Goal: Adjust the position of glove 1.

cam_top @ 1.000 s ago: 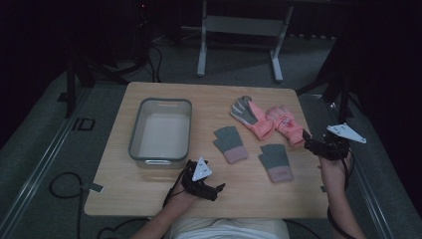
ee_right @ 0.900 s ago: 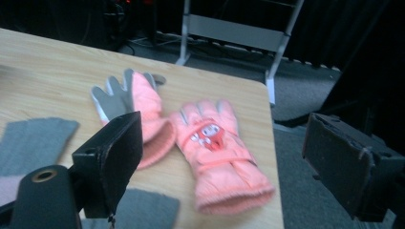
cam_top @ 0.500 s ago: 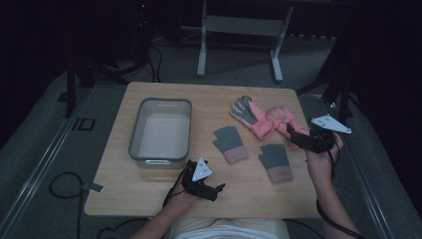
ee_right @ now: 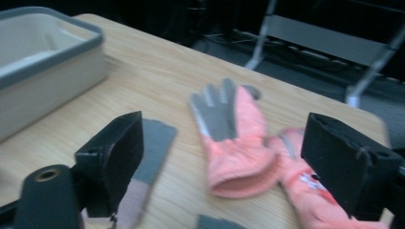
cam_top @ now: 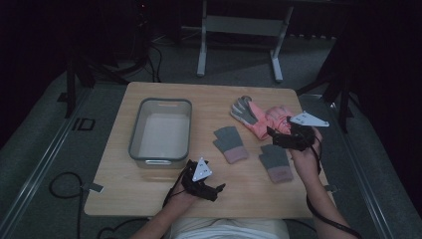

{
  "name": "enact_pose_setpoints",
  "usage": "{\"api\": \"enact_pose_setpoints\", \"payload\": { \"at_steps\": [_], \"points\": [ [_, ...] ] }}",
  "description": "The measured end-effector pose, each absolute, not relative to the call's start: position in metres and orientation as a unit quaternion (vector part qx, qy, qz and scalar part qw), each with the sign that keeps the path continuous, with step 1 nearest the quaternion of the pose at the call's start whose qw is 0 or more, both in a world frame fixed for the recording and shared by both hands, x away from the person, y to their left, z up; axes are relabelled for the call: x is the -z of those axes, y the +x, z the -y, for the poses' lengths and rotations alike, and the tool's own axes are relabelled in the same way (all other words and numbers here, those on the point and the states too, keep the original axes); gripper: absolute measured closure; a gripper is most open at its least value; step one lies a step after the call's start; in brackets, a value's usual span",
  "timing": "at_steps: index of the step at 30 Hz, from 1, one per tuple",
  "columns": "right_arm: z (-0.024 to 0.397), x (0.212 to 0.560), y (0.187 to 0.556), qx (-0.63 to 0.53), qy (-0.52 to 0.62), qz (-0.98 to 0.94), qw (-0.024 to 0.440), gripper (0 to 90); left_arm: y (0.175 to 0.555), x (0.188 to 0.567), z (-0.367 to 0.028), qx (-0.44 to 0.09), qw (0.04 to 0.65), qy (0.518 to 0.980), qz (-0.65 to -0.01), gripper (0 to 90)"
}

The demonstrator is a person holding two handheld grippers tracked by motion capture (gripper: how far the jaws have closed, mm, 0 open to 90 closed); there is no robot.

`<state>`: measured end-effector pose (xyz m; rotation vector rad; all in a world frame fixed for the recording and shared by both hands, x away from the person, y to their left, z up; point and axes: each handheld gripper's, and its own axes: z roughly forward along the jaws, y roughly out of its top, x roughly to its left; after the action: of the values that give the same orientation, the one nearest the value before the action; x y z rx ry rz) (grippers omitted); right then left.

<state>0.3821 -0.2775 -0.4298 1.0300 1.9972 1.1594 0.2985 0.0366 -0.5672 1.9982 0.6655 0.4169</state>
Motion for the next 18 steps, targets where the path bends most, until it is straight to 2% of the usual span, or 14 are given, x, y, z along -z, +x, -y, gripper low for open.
{"api": "enact_pose_setpoints", "payload": {
  "at_steps": [6, 10, 18],
  "points": [
    [0.259, 0.435, 0.389, -0.451, 0.361, -0.768, 0.277, 11.0, 0.298, 0.567, -0.036, -0.17, 0.478, 0.818, -0.272, 0.3],
    [0.248, 0.44, 0.393, -0.45, 0.36, -0.769, 0.276, 10.8, 0.298, 0.567, -0.037, -0.169, 0.478, 0.818, -0.271, 0.3],
    [0.226, 0.459, 0.399, -0.45, 0.334, -0.794, 0.235, 10.5, 0.298, 0.567, -0.037, -0.169, 0.478, 0.818, -0.27, 0.3]
  ]
}}
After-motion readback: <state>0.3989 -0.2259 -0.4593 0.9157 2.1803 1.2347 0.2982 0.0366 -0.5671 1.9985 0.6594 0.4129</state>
